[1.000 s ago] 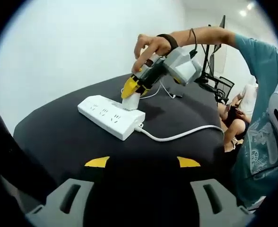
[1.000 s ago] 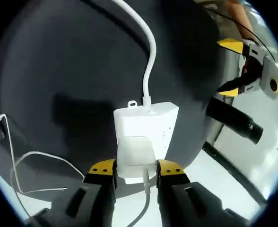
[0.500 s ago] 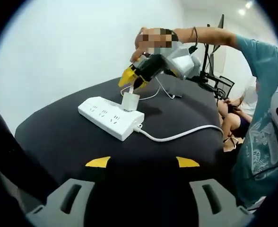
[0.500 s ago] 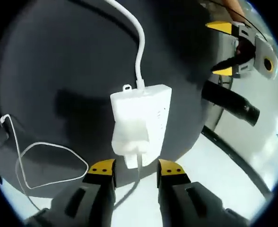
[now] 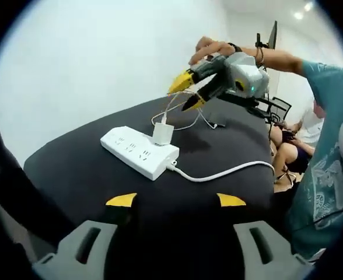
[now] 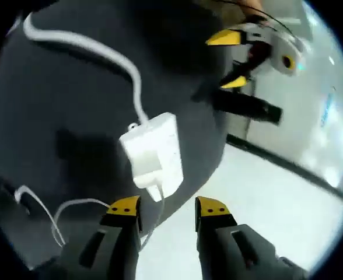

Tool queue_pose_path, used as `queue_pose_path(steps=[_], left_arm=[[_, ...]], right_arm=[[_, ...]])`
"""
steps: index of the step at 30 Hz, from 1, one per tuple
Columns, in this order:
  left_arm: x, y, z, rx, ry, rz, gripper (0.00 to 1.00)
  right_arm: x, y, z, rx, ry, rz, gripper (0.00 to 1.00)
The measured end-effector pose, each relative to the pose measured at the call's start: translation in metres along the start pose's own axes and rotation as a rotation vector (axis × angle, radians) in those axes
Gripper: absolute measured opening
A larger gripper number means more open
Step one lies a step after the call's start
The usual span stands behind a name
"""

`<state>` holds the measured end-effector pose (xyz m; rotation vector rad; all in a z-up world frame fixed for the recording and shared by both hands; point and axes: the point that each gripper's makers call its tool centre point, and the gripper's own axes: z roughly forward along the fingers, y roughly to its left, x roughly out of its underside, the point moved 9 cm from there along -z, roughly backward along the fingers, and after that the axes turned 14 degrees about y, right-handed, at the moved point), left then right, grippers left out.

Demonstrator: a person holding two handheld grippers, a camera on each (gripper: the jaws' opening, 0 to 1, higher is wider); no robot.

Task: Connect the charging cable to the phone, plug the charger into the socket, and turn on the power strip switch to charge the phone.

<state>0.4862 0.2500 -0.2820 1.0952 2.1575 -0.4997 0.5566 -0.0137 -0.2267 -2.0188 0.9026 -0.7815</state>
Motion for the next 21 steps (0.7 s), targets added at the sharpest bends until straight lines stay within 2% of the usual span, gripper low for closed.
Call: queue_pose_path(steps=[1, 3, 4, 6, 8, 9, 10, 12, 13, 15, 16, 18, 21], left_arm=[[0.000, -0.002, -0.002, -0.001, 0.004, 0.005, 0.48], [0.000, -0.003, -0.006, -0.007, 0.013, 0.013, 0.48], [0.000, -0.004, -0.006, -0.008, 0.014, 0.015, 0.48], [0.001, -0.009, -0.008, -0.010, 0.021, 0.019, 0.48], [0.000, -0.006, -0.009, -0.012, 0.026, 0.020, 0.48], [0.000, -0.006, -0.010, -0.011, 0.030, 0.020, 0.48], [0.000, -0.006, -0.011, -0.011, 0.037, 0.022, 0.48], [0.000, -0.010, -0.013, -0.015, 0.046, 0.027, 0.48], [0.000, -0.012, -0.014, -0.016, 0.049, 0.031, 0.47], [-0.001, -0.011, -0.018, -0.020, 0.052, 0.035, 0.47], [-0.002, -0.011, -0.020, -0.022, 0.051, 0.034, 0.47], [-0.003, -0.009, -0.023, -0.024, 0.048, 0.031, 0.47], [-0.004, -0.007, -0.026, -0.030, 0.047, 0.032, 0.46]], right_arm=[[0.000, -0.001, -0.008, 0.021, -0.011, 0.137, 0.36], [0.002, 0.001, -0.016, 0.058, -0.026, 0.318, 0.36], [0.005, 0.002, -0.019, 0.084, -0.057, 0.463, 0.36], [0.003, 0.008, -0.024, 0.113, -0.100, 0.694, 0.35], [0.003, 0.015, -0.021, 0.118, -0.153, 0.869, 0.31], [0.004, 0.017, -0.019, 0.139, -0.157, 0.932, 0.31], [0.004, 0.022, -0.017, 0.148, -0.190, 1.028, 0.31], [0.002, 0.028, -0.013, 0.148, -0.222, 1.132, 0.32], [0.001, 0.033, -0.010, 0.148, -0.254, 1.229, 0.31], [-0.004, 0.042, -0.006, 0.101, -0.328, 1.372, 0.32], [-0.005, 0.044, -0.005, 0.094, -0.341, 1.399, 0.32], [-0.004, 0.052, 0.005, 0.087, -0.348, 1.508, 0.32], [0.001, 0.057, 0.020, 0.085, -0.411, 1.754, 0.32]])
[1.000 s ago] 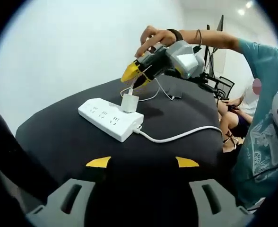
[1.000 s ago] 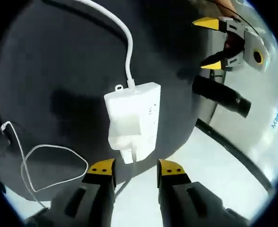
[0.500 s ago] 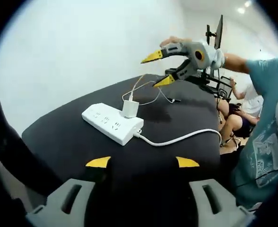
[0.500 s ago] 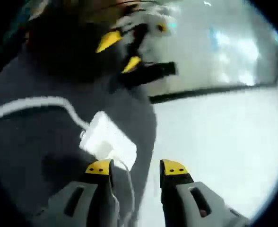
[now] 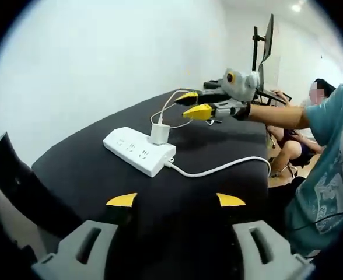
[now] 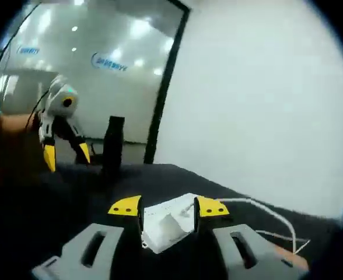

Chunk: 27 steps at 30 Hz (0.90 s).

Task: Connect the charging cable to the phone, plug the charger into the socket, and turn on the power strip switch to charge the phone.

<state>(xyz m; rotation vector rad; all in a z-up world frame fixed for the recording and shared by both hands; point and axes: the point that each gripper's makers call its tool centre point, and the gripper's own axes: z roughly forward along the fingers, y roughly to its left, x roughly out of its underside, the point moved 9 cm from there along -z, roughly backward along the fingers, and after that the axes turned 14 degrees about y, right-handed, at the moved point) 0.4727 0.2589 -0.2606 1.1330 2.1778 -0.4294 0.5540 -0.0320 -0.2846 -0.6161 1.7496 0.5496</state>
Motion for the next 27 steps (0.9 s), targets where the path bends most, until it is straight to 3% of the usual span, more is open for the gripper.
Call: queue_pose_path(steps=[3, 11, 16, 21, 27], left_arm=[[0.000, 0.000, 0.000, 0.000, 0.005, 0.003, 0.46], [0.003, 0.002, 0.002, 0.008, 0.009, -0.003, 0.46], [0.002, 0.003, 0.004, 0.011, 0.013, 0.002, 0.46], [0.001, 0.006, 0.006, 0.016, 0.013, -0.002, 0.45], [0.002, 0.006, 0.010, 0.017, 0.022, 0.003, 0.44]], right_arm=[[0.006, -0.013, 0.015, 0.003, 0.014, 0.144, 0.30], [0.020, -0.013, 0.044, 0.060, 0.014, 0.148, 0.26], [0.021, -0.015, 0.046, 0.071, -0.034, 0.228, 0.17], [0.026, -0.014, 0.053, 0.076, -0.007, 0.207, 0.14], [0.026, -0.004, 0.055, 0.060, -0.028, 0.202, 0.06]])
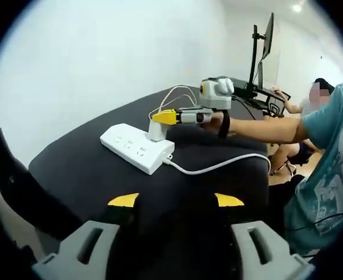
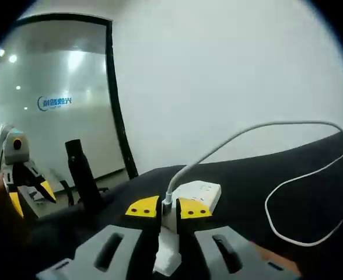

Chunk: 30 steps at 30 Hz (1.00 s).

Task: Connect the charging cable to the phone, plug the charger into the socket, and turn on the power strip switch to charge the phone.

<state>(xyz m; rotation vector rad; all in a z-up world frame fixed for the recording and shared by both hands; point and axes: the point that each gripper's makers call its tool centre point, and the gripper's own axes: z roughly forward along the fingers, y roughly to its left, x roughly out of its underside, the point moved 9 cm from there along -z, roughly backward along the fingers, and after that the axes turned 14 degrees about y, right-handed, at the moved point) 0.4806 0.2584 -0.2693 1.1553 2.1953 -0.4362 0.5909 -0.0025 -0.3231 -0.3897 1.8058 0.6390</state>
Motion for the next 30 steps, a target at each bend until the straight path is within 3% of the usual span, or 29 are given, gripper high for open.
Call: queue_pose_path(steps=[10, 11, 12, 13, 18, 19, 20, 22, 24, 30], left_arm=[[-0.001, 0.002, 0.003, 0.002, -0.010, 0.007, 0.43], [-0.001, 0.003, 0.003, 0.002, -0.010, 0.008, 0.42], [-0.001, 0.004, 0.004, 0.004, -0.011, 0.006, 0.42], [-0.001, 0.004, 0.005, 0.006, -0.012, 0.005, 0.42], [-0.003, 0.000, 0.008, 0.015, -0.021, 0.013, 0.42], [-0.003, -0.001, 0.009, 0.015, -0.022, 0.016, 0.42], [-0.003, -0.002, 0.009, 0.019, -0.024, 0.018, 0.42], [-0.004, -0.003, 0.010, 0.026, -0.033, 0.012, 0.41], [-0.004, -0.005, 0.011, 0.032, -0.036, 0.011, 0.42], [-0.006, -0.010, 0.005, 0.031, -0.048, 0.012, 0.41]], right_arm=[[0.006, 0.005, -0.003, 0.014, -0.037, -0.044, 0.05], [0.004, 0.005, -0.002, 0.018, -0.036, -0.111, 0.05], [0.004, 0.006, -0.001, 0.018, -0.034, -0.085, 0.05], [0.003, 0.006, 0.001, 0.018, -0.036, -0.139, 0.05], [0.008, 0.003, 0.001, 0.015, -0.037, -0.074, 0.05], [0.006, 0.007, 0.002, 0.024, -0.025, -0.144, 0.05], [0.005, 0.012, 0.005, 0.042, -0.015, -0.157, 0.05], [0.005, 0.009, 0.007, 0.034, -0.017, -0.086, 0.05], [0.009, 0.010, 0.005, 0.037, -0.056, -0.084, 0.05], [0.008, 0.005, 0.006, 0.026, -0.065, -0.021, 0.05]])
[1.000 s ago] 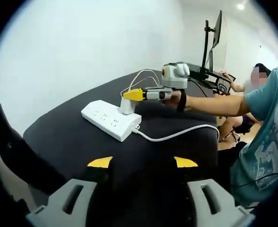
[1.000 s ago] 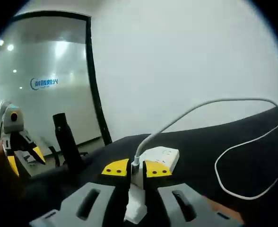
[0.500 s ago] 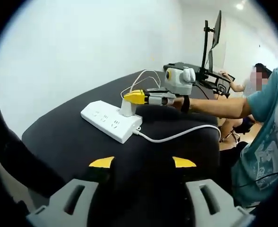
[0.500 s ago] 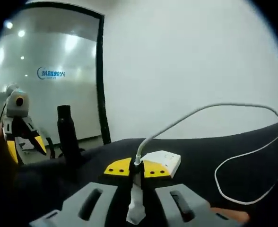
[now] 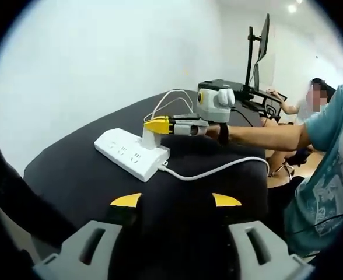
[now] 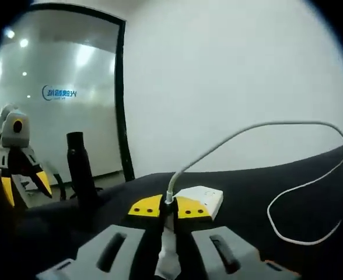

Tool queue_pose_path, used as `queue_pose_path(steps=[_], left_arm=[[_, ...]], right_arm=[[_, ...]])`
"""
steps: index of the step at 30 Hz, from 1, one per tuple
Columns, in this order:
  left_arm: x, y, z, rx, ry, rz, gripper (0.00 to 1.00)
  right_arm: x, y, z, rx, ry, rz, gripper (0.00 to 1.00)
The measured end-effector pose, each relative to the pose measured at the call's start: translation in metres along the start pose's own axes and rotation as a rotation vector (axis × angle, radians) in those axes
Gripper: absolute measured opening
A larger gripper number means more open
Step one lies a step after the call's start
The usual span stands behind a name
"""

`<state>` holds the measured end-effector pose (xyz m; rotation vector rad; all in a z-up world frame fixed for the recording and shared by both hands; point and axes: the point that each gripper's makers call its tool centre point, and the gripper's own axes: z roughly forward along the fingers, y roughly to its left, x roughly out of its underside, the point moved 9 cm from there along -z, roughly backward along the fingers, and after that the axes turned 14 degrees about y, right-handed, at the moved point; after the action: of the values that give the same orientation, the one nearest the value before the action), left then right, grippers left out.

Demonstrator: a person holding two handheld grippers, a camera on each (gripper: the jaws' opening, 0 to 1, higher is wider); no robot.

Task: Connect the charging cable to the phone, plug the charger into the socket, and turn on the power strip switch to charge the phone.

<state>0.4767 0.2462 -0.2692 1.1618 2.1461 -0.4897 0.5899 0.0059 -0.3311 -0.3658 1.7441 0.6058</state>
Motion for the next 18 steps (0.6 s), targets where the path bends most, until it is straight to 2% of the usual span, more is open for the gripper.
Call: queue_pose_path(steps=[2, 3, 5, 6, 7, 8, 9, 10, 13, 15, 18], left_arm=[[-0.001, -0.004, -0.001, 0.005, -0.008, -0.001, 0.41], [-0.002, -0.007, -0.001, 0.003, -0.006, 0.004, 0.41], [-0.002, -0.009, -0.001, -0.002, -0.005, 0.008, 0.41], [-0.002, -0.009, -0.002, -0.004, -0.004, 0.004, 0.41], [-0.002, -0.010, -0.003, -0.004, -0.007, 0.000, 0.41], [-0.002, -0.011, -0.003, -0.003, -0.011, -0.005, 0.41], [-0.002, -0.011, -0.004, -0.002, -0.010, -0.008, 0.41], [-0.002, -0.014, -0.005, -0.003, -0.007, -0.009, 0.41], [-0.002, -0.015, -0.007, -0.011, 0.002, -0.001, 0.41], [-0.003, -0.016, -0.008, -0.012, 0.001, -0.001, 0.41], [-0.004, -0.017, -0.009, -0.015, 0.002, 0.000, 0.41]], right_arm=[[0.000, 0.002, 0.001, 0.009, -0.004, -0.013, 0.05], [-0.003, 0.002, 0.001, -0.015, 0.025, 0.018, 0.05], [-0.006, -0.002, 0.001, -0.012, 0.040, -0.026, 0.06], [-0.007, -0.001, 0.000, -0.008, 0.065, -0.016, 0.11], [-0.009, 0.002, -0.004, -0.024, 0.116, -0.001, 0.22], [-0.011, 0.004, -0.007, -0.048, 0.126, -0.034, 0.36], [-0.013, 0.005, -0.011, -0.049, 0.104, -0.021, 0.47], [-0.015, 0.011, -0.020, -0.079, 0.066, -0.027, 0.49], [-0.016, 0.008, -0.037, -0.042, 0.013, -0.051, 0.45], [-0.010, -0.001, -0.039, -0.037, 0.053, -0.036, 0.46], [0.010, -0.006, -0.045, -0.025, 0.099, -0.033, 0.48]])
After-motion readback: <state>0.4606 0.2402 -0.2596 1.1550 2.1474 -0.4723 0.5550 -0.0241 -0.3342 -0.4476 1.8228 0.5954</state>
